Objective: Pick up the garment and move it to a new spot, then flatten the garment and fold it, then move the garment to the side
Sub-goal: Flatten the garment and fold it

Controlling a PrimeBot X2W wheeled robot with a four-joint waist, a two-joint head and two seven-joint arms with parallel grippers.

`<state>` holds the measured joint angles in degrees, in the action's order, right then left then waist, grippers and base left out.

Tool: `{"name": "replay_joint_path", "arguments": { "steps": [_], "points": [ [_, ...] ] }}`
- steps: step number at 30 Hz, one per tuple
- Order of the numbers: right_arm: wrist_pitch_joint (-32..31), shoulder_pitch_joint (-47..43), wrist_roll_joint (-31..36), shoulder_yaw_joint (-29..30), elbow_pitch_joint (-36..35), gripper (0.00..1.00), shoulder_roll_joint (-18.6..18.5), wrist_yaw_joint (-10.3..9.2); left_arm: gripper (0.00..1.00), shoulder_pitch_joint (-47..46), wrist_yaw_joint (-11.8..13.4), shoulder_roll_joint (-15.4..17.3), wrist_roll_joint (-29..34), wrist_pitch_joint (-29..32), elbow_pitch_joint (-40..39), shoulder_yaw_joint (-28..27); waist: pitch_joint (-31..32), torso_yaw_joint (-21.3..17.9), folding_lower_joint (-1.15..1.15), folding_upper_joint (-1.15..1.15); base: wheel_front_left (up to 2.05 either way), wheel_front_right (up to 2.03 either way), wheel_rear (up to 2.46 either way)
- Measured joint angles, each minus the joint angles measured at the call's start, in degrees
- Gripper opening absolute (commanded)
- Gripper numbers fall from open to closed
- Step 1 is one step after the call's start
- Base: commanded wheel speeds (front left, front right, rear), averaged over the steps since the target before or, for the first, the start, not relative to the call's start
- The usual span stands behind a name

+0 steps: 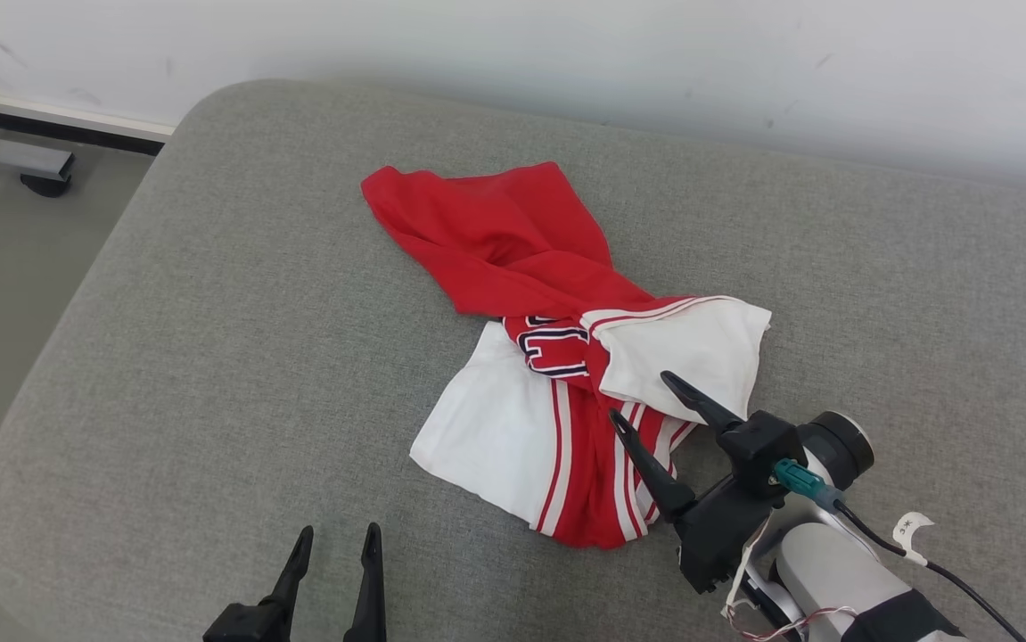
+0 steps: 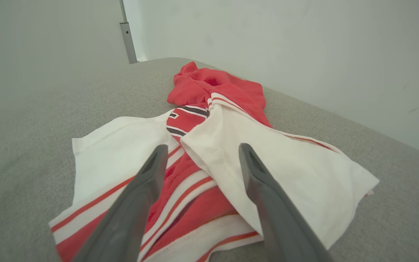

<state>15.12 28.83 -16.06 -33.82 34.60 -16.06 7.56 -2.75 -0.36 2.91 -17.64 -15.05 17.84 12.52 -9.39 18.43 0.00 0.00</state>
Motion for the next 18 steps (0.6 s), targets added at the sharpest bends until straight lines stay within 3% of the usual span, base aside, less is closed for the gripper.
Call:
{"name": "replay_joint_path", "arguments": {
  "steps": [8,10,14,18],
  "points": [
    [0.0,1.4,3.7,0.6,3.9,0.99,0.8,0.00,1.00,-0.1,-0.1,0.0,-0.2,0.0,0.0,1.4,-0.4,0.6,0.00,0.00,0.00,0.00,0.00],
    [0.0,1.9,4.6,1.4,4.7,0.82,1.3,0.00,1.00,-0.2,0.1,0.0,-0.3,0.0,-0.1,1.7,-0.6,1.0,0.00,0.00,0.00,0.00,0.00],
    [0.0,2.1,6.3,3.2,5.3,0.74,2.0,0.00,1.00,-0.2,0.4,0.0,-0.3,0.0,-0.1,1.3,-0.9,1.4,0.00,0.00,0.00,0.00,0.00],
    [0.0,2.6,7.5,4.8,5.7,0.48,2.5,0.00,1.00,-0.1,0.4,0.0,-0.3,0.0,-0.1,0.9,-1.2,1.6,0.00,0.00,0.00,0.00,0.00]
  ]
}}
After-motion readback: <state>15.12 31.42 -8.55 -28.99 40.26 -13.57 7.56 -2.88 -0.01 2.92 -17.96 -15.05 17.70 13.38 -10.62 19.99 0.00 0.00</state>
